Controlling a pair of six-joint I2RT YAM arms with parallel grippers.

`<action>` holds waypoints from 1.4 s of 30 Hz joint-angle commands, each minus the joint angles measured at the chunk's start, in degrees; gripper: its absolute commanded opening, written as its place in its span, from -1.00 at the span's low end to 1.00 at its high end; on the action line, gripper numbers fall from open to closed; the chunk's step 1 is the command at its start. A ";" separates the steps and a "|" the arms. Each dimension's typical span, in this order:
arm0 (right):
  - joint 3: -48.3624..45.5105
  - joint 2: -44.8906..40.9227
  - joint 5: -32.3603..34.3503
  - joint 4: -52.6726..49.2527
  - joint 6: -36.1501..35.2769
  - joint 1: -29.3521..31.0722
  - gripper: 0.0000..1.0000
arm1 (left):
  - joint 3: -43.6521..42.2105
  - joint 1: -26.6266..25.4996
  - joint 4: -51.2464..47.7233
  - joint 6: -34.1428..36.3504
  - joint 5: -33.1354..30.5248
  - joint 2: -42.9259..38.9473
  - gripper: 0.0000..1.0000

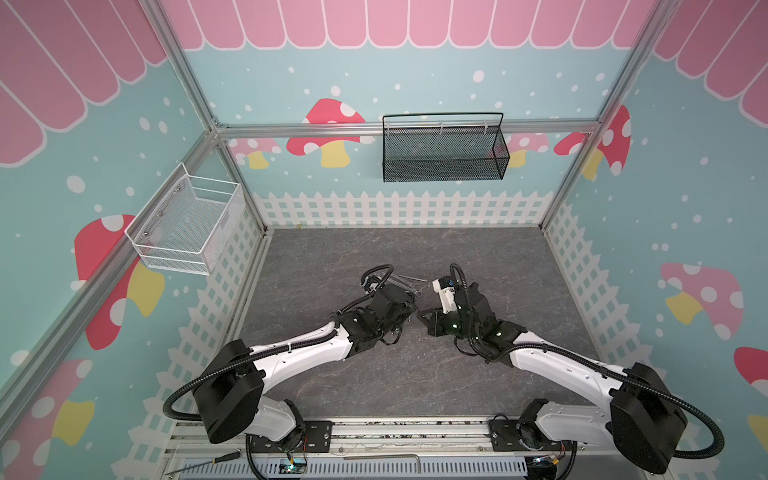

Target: Unlock with the key

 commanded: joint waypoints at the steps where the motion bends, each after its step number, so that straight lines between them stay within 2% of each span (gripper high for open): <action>1: 1.29 0.69 -0.03 2.82 1.27 0.54 -1.00 | -0.17 -0.27 -1.34 -0.20 -2.17 -1.35 -1.00; 18: 2.26 2.28 -0.64 4.65 1.78 0.80 -1.00 | -0.24 -0.54 -0.12 -0.33 -1.57 -1.31 -1.00; 35: 1.67 2.65 3.72 3.21 1.44 0.75 -1.00 | -0.72 -1.24 1.35 -1.50 -1.33 -3.08 -1.00; 42: 2.84 1.72 2.68 4.63 0.68 0.80 -1.00 | 0.20 -2.53 0.67 -0.81 -1.68 -3.64 -1.00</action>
